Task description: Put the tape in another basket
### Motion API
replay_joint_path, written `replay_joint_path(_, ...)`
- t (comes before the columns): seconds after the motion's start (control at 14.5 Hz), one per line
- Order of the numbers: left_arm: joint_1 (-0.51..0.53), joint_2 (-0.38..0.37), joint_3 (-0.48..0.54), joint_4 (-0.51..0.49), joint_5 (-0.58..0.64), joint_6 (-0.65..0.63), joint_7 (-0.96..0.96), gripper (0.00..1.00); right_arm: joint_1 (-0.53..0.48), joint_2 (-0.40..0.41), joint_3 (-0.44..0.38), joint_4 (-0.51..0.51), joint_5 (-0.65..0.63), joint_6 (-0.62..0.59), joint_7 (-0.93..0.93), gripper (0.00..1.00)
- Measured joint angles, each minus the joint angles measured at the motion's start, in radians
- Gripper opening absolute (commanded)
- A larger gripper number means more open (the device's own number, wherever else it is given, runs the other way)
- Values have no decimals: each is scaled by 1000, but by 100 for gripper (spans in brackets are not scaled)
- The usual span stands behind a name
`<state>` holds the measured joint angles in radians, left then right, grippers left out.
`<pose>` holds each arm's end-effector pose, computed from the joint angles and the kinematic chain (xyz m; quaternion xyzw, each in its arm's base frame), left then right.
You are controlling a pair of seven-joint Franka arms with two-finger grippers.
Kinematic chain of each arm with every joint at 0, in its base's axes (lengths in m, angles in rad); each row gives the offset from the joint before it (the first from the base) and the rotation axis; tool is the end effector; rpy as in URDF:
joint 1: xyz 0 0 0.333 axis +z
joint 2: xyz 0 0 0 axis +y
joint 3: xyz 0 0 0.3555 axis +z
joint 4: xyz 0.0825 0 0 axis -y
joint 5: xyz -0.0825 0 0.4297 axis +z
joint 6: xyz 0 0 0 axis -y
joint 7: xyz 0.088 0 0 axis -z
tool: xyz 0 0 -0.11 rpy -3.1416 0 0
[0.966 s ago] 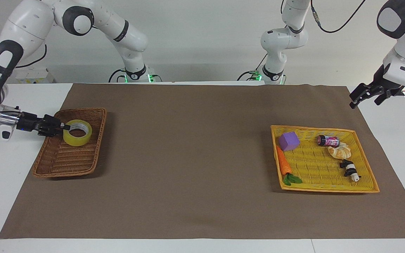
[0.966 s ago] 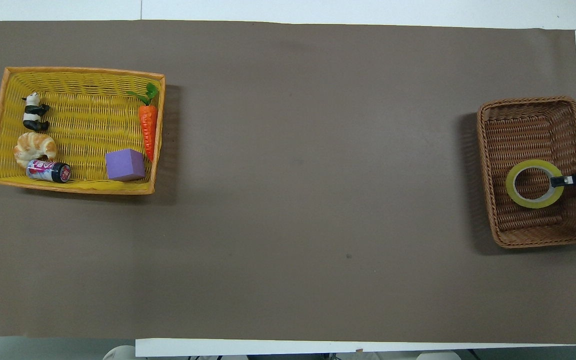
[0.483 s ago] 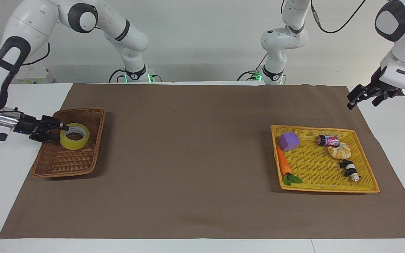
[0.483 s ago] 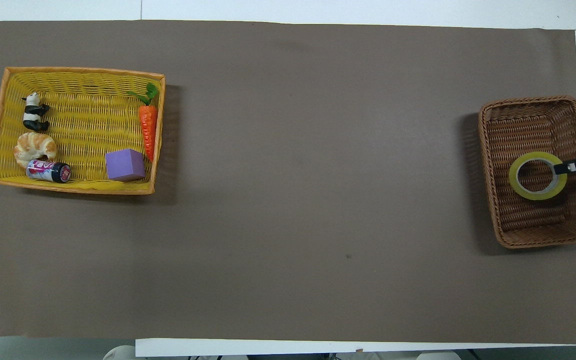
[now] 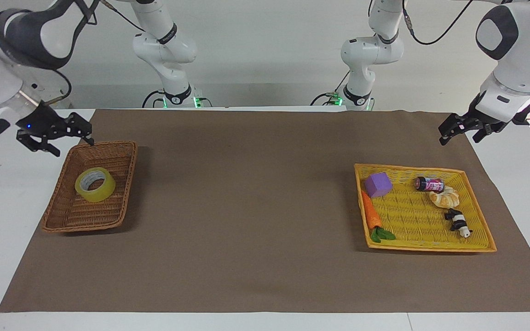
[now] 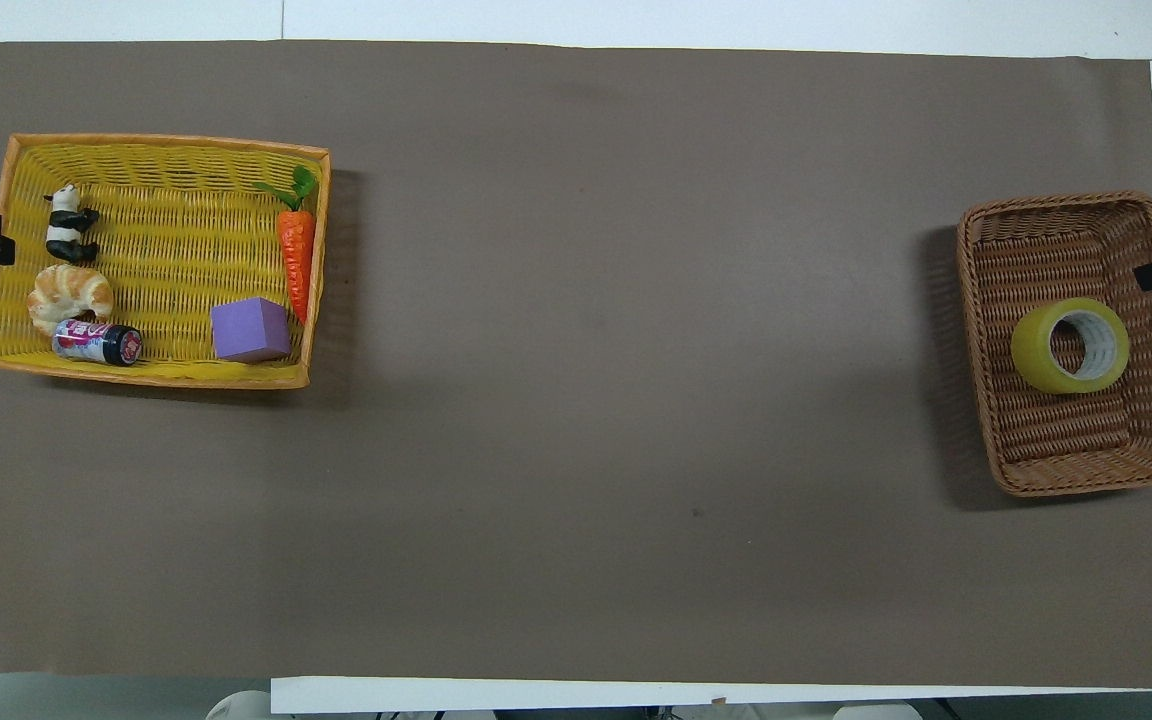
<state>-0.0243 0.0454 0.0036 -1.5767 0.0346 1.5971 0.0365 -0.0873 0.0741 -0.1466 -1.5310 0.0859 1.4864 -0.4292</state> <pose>0.6171 -0.0091 0.6326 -0.9993 0.0293 0.0126 0.0173 0.6014 -0.1294 0.6303 -0.9927 -0.0982 0.0435 0.0546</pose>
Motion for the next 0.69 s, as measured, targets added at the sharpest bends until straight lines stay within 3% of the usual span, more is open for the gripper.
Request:
replay_joint_path(0.28,2,0,14,0,0,0,0,100,68,-76,1,-4,-94,-110,206,99)
replay_joint_path(0.69,2,0,14,0,0,0,0,100,148,-80,-2,0,-122,-120,322,99)
